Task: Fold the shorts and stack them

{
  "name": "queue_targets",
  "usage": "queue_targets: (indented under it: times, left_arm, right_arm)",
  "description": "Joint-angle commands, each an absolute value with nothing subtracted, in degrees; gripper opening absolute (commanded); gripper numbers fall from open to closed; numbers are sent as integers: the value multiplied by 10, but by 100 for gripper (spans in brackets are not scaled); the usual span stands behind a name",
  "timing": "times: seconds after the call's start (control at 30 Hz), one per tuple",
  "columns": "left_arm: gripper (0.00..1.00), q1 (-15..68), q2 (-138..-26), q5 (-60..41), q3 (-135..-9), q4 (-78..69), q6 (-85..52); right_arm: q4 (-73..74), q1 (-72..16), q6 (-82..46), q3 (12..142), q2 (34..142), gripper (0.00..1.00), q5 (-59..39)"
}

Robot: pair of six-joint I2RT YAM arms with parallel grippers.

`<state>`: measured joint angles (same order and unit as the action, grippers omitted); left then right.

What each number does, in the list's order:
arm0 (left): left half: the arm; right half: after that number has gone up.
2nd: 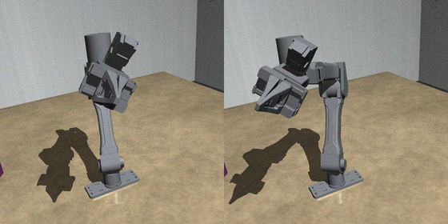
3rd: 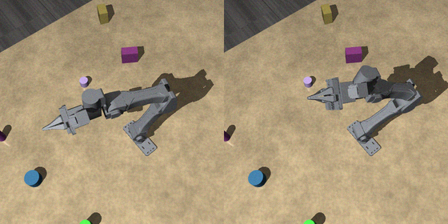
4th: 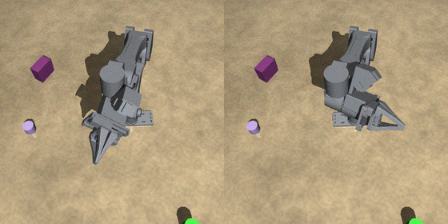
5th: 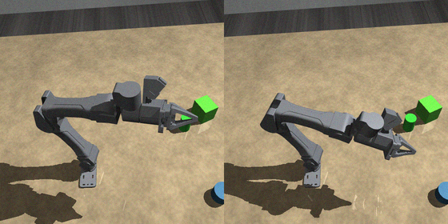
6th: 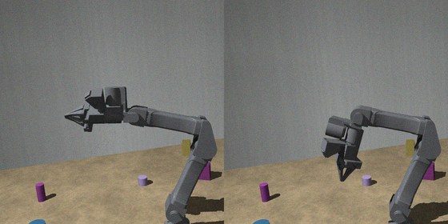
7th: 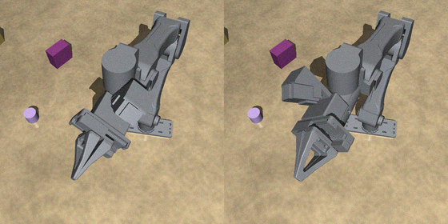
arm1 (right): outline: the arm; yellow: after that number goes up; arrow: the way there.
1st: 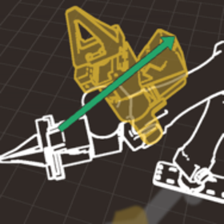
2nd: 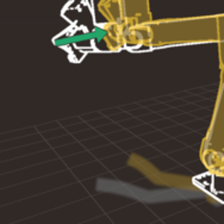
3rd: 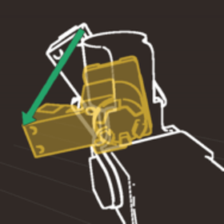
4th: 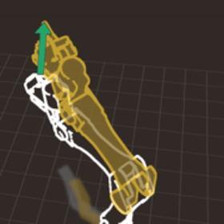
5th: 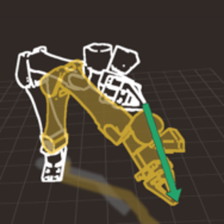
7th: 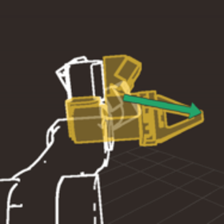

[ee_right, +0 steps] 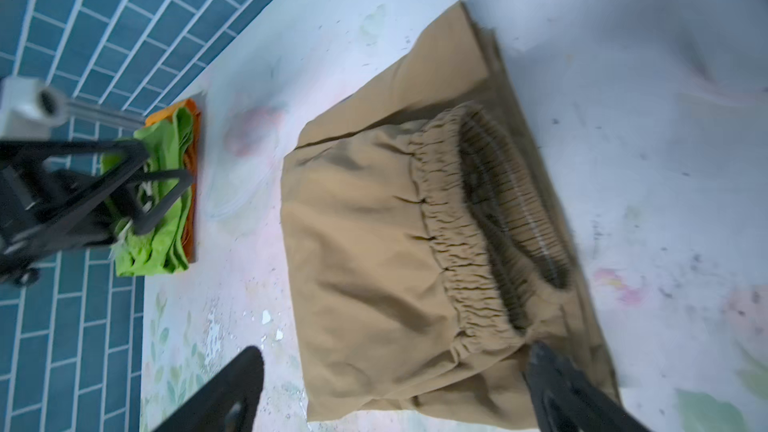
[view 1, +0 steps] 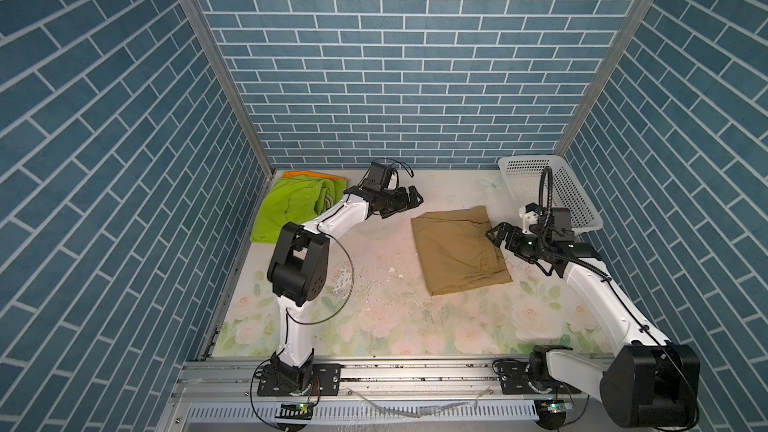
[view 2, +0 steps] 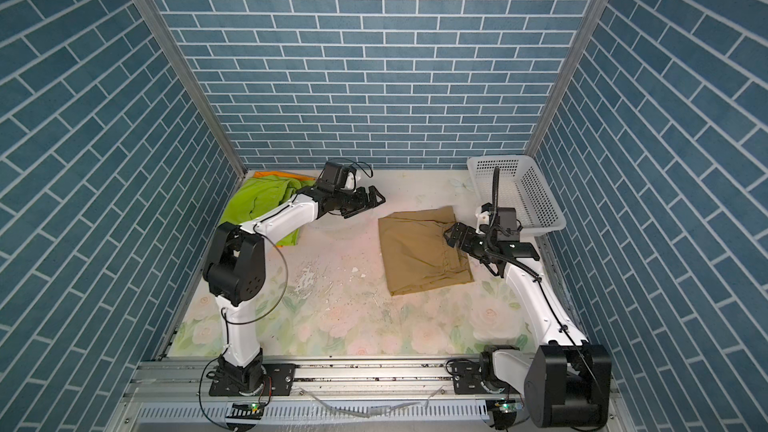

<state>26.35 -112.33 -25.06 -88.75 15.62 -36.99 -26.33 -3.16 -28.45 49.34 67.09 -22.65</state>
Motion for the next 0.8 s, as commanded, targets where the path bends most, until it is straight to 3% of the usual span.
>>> queue_targets:
  times: [0.0, 0.23, 0.47, 0.67, 0.77]
  left_arm:
    - [100, 291, -1125, -250, -820, 183, -363]
    - [99, 338, -1125, -253, -747, 159, -395]
    - [93, 359, -1164, -251, -756, 162, -402]
    - [65, 379, -1211, -251, -795, 175, -399]
    - [36, 386, -1230, -242, -810, 190, -387]
  right_arm:
    - [-319, -17, -265, 504, 700, 99, -213]
    - [-299, -1, -270, 497, 730, 99, -233]
    - [-287, 10, -272, 476, 716, 99, -246]
    - [-281, 15, -275, 469, 708, 99, -247]
    - [-275, 17, -279, 463, 704, 99, -250]
